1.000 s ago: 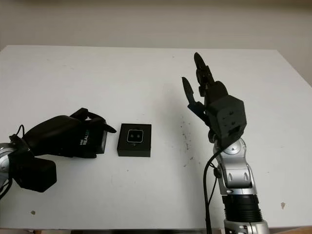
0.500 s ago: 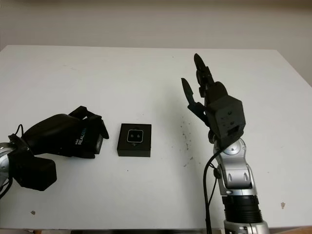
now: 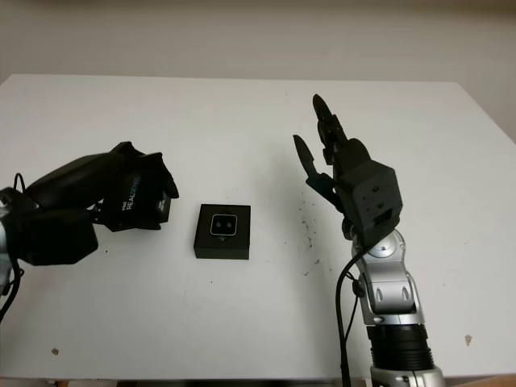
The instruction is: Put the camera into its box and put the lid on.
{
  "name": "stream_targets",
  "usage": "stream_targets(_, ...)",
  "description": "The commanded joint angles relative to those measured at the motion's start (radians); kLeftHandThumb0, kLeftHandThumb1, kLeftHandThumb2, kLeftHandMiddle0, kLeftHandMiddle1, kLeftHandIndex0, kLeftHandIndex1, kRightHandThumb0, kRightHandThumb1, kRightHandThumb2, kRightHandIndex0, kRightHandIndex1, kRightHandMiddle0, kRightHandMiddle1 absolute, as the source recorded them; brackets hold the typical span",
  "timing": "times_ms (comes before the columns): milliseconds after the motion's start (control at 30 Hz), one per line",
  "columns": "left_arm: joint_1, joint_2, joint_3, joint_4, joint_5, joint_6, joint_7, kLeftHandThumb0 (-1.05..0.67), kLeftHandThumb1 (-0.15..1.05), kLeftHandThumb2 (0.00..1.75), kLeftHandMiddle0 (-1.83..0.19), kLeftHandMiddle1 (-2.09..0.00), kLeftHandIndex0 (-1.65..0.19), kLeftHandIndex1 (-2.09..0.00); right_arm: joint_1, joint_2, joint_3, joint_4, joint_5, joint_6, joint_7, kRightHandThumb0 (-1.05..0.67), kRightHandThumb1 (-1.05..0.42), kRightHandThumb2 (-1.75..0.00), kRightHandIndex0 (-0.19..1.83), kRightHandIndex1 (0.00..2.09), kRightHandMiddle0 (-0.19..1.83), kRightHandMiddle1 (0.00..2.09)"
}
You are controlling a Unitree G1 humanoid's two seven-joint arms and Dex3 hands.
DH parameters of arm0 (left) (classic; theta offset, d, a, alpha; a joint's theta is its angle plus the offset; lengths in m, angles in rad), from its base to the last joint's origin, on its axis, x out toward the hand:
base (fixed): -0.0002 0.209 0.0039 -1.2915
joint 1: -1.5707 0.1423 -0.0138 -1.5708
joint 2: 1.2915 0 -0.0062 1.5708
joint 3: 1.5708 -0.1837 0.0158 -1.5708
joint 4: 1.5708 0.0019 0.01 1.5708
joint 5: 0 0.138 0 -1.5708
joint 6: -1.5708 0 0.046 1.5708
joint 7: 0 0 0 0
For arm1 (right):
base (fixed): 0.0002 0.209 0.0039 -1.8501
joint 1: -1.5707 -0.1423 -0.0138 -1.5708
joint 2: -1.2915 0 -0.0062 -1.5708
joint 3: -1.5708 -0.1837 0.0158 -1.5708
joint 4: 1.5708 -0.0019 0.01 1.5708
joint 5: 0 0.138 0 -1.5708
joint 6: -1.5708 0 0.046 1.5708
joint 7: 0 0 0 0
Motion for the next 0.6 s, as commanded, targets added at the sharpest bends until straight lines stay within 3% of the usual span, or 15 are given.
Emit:
stream_targets(0, -0.048, -0.008, -0.016, -0.058, 0.006, 0.054, -0.03, -0.16, 0.98, 0.05, -0.33, -1.53, -0.26, -1.41, -0.001, 0.01, 0.004, -0.008, 0.0, 0.01, -0.009, -0.65, -1.05, -0.52, -0.01, 0.04, 0.0, 0.08)
stream_targets(233, -0.134, -0.036, -0.083, -0.155, 0.035, 0.227, -0.12, -0.16, 0.97, 0.05, -0.36, -1.57, -0.26, -1.44, -0.005, 0.014, 0.024, 0.005, -0.034, 0.004, -0.036, -0.68, -1.05, -0.5, 0.01, 0.06, 0.04, 0.09)
stream_targets(567, -0.124, -0.129, -0.148, -0.161, 0.042, 0.252, -0.097, -0.14, 0.98, 0.06, -0.35, -1.7, -0.24, -1.56, -0.003, 0.027, 0.034, 0.022, -0.064, -0.032, -0.085, -0.68, -1.05, -0.5, 0.03, 0.06, 0.06, 0.1)
